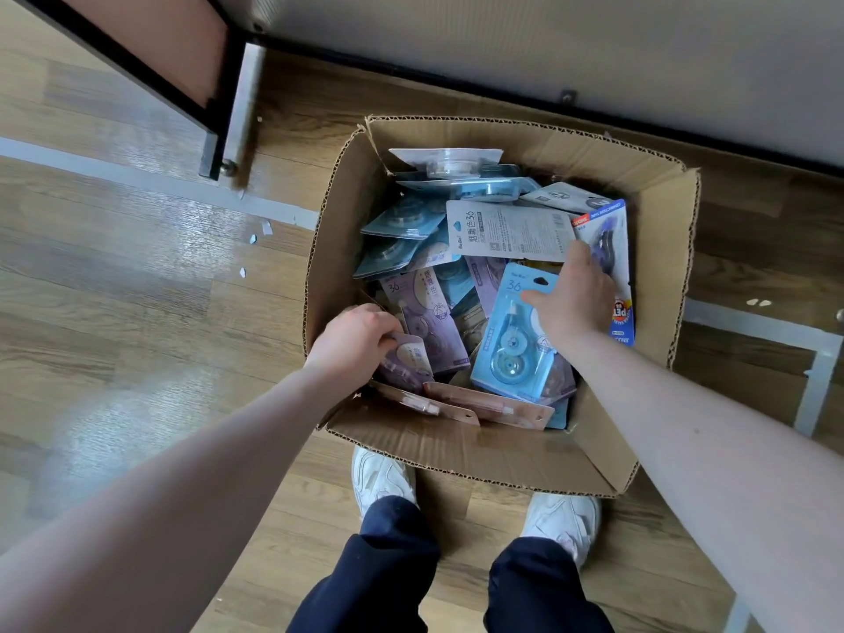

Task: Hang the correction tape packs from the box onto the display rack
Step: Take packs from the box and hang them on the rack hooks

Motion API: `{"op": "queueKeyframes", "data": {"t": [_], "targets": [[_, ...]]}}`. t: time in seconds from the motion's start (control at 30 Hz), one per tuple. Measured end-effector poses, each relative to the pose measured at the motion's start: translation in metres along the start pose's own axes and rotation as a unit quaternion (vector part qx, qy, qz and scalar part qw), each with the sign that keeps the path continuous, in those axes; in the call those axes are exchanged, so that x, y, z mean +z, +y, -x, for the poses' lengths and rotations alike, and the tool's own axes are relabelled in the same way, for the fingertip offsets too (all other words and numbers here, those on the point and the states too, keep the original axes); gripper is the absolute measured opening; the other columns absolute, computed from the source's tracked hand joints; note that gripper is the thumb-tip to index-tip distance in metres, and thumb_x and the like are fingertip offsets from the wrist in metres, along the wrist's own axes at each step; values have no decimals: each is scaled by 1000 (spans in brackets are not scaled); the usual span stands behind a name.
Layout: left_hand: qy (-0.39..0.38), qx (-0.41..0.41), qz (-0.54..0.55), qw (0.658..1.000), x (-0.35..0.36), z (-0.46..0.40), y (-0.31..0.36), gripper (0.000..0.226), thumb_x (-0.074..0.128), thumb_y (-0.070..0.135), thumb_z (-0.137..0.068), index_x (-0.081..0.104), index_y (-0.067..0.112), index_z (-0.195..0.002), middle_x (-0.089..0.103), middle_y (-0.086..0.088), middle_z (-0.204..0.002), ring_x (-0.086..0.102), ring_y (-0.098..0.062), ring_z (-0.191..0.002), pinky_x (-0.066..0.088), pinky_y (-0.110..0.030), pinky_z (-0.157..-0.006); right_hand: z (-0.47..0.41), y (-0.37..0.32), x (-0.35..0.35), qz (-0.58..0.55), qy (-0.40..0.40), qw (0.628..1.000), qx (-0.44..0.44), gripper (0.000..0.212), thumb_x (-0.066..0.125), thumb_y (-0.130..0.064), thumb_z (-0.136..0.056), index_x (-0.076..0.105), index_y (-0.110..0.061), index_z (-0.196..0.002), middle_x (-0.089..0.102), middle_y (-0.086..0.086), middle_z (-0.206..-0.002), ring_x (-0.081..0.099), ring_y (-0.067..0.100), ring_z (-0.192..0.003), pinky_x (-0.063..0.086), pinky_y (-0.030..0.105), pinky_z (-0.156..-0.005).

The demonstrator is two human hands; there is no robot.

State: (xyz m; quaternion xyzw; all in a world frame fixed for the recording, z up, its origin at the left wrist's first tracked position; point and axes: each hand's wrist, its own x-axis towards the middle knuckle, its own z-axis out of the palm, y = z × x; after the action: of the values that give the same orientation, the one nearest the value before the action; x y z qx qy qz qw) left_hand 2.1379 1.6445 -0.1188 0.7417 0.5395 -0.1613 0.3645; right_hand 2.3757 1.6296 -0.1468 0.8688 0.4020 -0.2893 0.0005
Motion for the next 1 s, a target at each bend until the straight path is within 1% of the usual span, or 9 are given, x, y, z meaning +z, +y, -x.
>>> {"op": "queueKeyframes", "data": {"t": [0.07,0.17,0.27,0.43,0.5,0.63,0.73,0.87,1.0], "targets": [[2,2,-1,1000,-1,2,1,18,57,17,-89,69,13,-101,61,-7,-103,53,-26,-99,43,-34,-82,2,6,1,-17,-13,1000,-19,51,75,-22,-78,47,-9,-118,60,16,-113,53,36,-106,42,39,-78],[-8,6,-10,1000,-3,6,3,17,57,17,-88,70,15,-100,61,-6,-103,53,-25,-100,41,-32,-82,7,14,-1,-41,-32,997,-57,27,68,-22,-83,59,-13,-108,64,11,-107,56,31,-99,40,32,-69],[-22,14,-31,999,-7,12,7,16,56,17,-88,70,16,-98,61,-4,-103,53,-24,-101,44,-35,-83,14,17,-13,-71,-53,994,-64,16,65,-23,-87,65,-15,-101,66,5,-103,58,25,-88,35,28,-63],[4,40,-50,998,-26,32,26,17,55,21,-90,70,15,-92,61,-3,-96,54,-22,-94,47,-35,-75,31,9,-46,-75,-74,989,-102,11,62,-24,-88,69,-16,-91,67,5,-90,56,23,-77,35,29,-59],[18,50,-44,998,-39,41,35,16,55,21,-89,70,15,-90,61,-3,-94,54,-21,-93,47,-34,-74,38,3,-63,-68,-68,989,-111,13,61,-25,-88,69,-16,-91,67,5,-87,55,22,-76,34,29,-59],[49,54,-42,996,-73,63,55,17,56,24,-90,70,18,-98,61,-1,-100,55,-20,-96,41,-27,-70,53,-9,-105,-54,-49,989,-128,15,60,-26,-89,69,-16,-95,67,6,-95,57,26,-87,39,30,-63],[75,65,-64,993,-103,82,72,19,54,27,-92,69,19,-102,61,-1,-103,55,-20,-95,37,-25,-66,66,-18,-143,-33,-31,986,-159,14,60,-26,-89,68,-16,-93,68,7,-97,58,29,-91,45,33,-69],[115,72,-71,988,-150,112,99,20,55,27,-92,69,19,-104,61,-1,-103,57,-20,-92,34,-24,-64,89,-29,-204,-16,9,978,-206,15,59,-25,-90,70,-18,-96,68,3,-97,58,26,-92,37,28,-65],[148,81,-102,980,-203,144,130,20,53,28,-93,68,20,-104,61,-1,-103,57,-20,-90,35,-25,-62,114,-42,-273,13,42,969,-241,14,58,-28,-90,70,-21,-95,67,1,-95,56,21,-89,39,29,-65]]}}
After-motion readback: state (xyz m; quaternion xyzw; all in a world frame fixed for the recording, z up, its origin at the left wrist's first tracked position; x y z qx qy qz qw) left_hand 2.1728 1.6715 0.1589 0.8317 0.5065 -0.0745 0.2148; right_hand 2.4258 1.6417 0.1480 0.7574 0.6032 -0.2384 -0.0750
